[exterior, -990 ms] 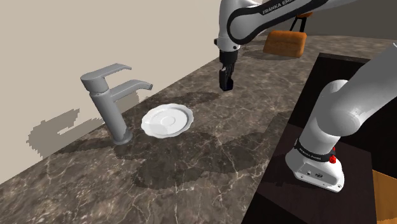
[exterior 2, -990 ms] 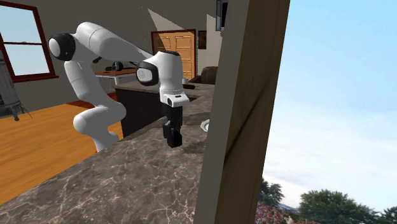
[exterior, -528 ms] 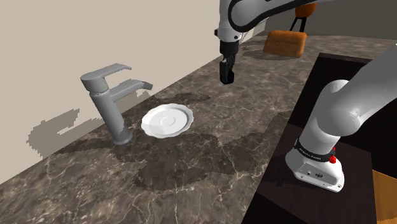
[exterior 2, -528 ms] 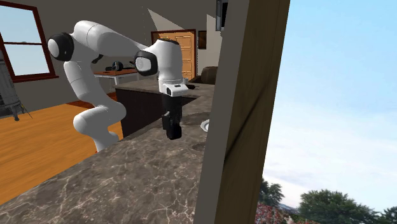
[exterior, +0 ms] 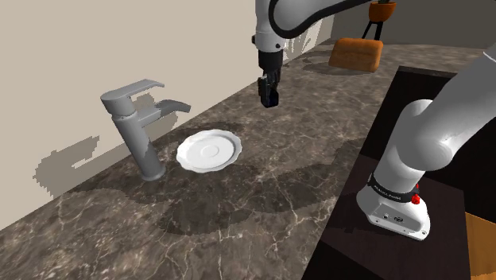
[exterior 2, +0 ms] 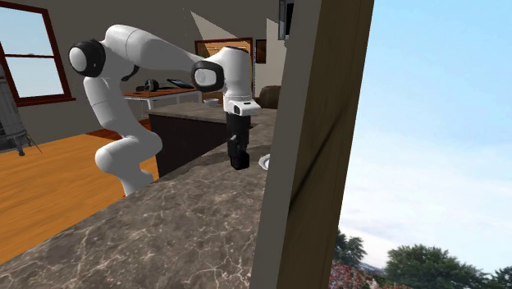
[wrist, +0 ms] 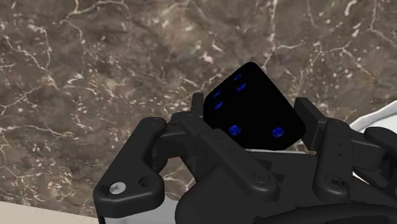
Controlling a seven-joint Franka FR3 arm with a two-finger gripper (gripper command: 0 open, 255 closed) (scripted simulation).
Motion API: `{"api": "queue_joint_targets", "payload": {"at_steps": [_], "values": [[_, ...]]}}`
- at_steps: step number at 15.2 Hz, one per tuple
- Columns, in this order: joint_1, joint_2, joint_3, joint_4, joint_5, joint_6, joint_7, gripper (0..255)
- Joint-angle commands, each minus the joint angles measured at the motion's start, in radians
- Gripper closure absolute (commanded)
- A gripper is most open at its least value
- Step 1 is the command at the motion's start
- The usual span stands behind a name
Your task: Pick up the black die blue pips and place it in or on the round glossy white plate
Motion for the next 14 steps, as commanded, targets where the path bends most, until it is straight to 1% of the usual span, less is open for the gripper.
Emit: {"api": "queue_joint_targets", "payload": {"at_steps": [1,8,14], "values": [[0.019,0.033,0.035,0.031,0.010,0.002,0.050,255],[0.072,0.193,0.140,0.192,0.011,0.004,0.211,255],[0.122,0.360,0.214,0.376,-0.027,-0.015,0.351,255]]}}
